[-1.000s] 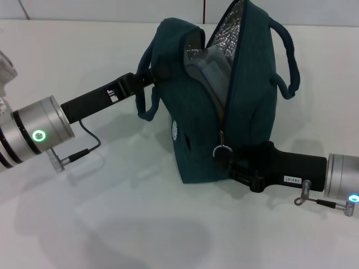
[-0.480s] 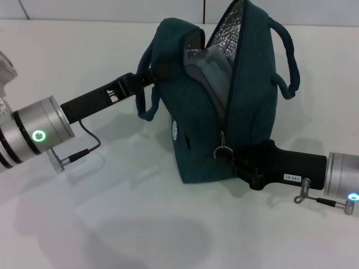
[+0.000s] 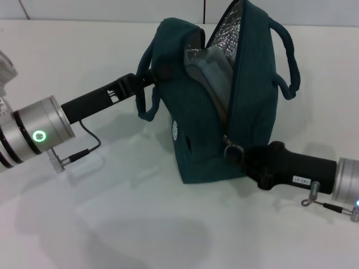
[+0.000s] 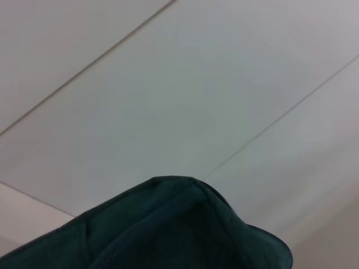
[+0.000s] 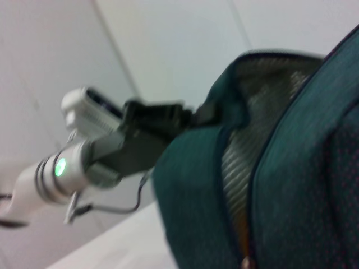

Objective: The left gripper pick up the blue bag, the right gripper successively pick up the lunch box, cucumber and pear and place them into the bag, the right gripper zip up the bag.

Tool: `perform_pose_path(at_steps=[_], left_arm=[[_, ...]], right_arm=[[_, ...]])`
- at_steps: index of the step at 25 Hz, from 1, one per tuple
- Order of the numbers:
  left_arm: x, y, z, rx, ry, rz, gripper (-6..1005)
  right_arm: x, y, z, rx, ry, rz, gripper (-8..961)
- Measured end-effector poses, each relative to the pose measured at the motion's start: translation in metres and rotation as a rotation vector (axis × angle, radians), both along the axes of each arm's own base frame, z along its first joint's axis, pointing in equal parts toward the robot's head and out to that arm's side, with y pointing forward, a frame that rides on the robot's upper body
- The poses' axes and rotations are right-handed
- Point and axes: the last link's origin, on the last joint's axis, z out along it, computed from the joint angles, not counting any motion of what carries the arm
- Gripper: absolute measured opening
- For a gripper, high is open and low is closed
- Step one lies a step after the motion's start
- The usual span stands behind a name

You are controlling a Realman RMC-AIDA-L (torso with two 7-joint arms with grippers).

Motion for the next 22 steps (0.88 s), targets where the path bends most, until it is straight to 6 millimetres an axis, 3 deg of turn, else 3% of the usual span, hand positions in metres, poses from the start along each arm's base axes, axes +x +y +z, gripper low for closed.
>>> perform_pose_path(at_steps=[11,22], left_arm=[[0.012,-0.004,-0.002,-0.026,0.024,-0.112,169],[0.013,-0.003,0.002,0.034,0.040,-0.156,170]], right_arm=[[0.005,-0.015,0.017,0.119,0.111,0.040,10],[-0.002,-0.012,0.018,0.068,0.106,0.087,11]])
